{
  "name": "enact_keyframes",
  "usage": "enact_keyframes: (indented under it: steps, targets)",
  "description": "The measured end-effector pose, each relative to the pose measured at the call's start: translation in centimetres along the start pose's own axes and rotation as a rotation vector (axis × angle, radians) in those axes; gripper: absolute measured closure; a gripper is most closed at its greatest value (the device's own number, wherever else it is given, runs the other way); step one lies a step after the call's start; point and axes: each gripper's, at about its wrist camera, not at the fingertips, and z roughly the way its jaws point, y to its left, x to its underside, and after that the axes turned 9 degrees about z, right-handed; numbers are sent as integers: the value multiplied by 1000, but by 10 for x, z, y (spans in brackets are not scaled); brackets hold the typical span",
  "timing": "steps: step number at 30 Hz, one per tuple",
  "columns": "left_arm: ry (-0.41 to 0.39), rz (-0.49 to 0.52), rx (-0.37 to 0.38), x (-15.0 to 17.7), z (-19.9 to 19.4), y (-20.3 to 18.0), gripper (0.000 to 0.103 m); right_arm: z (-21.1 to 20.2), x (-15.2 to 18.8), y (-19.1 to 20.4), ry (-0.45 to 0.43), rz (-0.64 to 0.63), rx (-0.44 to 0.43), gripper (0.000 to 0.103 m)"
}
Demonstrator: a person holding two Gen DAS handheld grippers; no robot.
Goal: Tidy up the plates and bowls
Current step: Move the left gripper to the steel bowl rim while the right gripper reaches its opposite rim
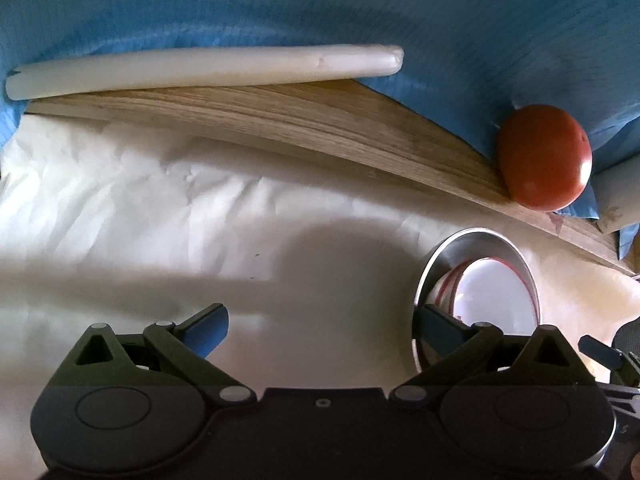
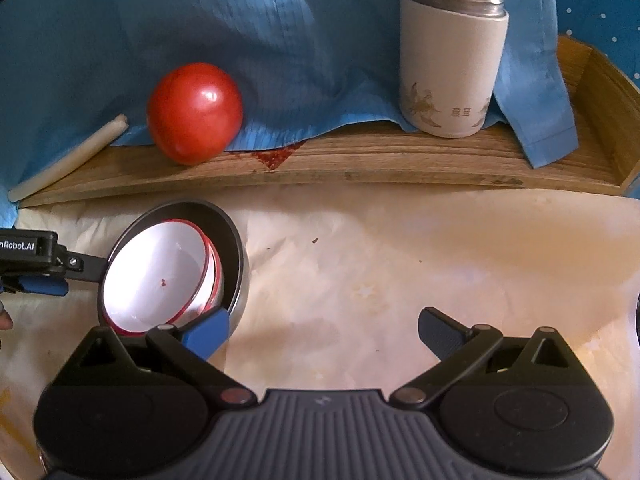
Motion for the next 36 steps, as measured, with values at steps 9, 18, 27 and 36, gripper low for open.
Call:
enact_keyframes:
  steps: [9,18,27,36]
  targets:
    - [-27,79,-34,-5,4,-17,4,7,-6,12,10,-50,6,0]
    - [-7,111,-38,-7,0,-21,19,19,-13,20,51,-77,37,0]
    - [14,129,-14,-2,14,-28,29,25,-17,21,70,-73,37,6]
    - [12,133,34,-3,19,-30,46,29,-16,23,91,-64,-11,24]
